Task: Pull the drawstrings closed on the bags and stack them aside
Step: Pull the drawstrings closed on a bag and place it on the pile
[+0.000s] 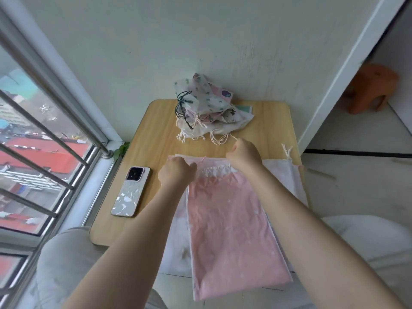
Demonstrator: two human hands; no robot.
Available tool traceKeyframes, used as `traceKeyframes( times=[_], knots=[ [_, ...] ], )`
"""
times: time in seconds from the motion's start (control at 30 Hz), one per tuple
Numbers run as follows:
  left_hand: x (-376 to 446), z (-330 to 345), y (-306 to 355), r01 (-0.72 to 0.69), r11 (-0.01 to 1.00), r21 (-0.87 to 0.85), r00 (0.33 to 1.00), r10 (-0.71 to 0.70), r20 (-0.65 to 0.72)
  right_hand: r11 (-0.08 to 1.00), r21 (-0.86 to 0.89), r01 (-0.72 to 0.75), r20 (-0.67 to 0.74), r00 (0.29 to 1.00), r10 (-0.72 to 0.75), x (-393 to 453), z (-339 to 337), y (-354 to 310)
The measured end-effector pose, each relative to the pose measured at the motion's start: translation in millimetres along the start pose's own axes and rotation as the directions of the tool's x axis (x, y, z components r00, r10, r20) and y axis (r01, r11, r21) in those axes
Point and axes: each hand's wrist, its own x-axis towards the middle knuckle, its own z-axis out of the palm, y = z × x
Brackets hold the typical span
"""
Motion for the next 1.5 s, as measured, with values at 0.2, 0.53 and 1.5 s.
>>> traceKeyframes(
  times=[0.2, 0.53, 1.5],
  knots=[
    [-8.1, 9.7, -0.8, 0.123, 0.963, -0.241, 0.988, -0.095, 0.123, 0.946, 0.203, -0.254, 0.053, 0.967, 0.248, -19.1, 6.1, 25.7],
    [-10.2, 3.8, -13.8, 0.183, 0.761, -0.623, 0.983, -0.123, 0.138, 0.732, 0.569, -0.374, 0.153, 0.923, 0.353, -38.5, 29.2, 28.4],
    [-8.4, -6.1, -50.7, 0.301, -0.169, -0.938, 0.924, -0.19, 0.331, -0.149, 0.924, -0.353, 0.383, 0.868, 0.317, -29.0, 12.3, 26.8]
  ],
)
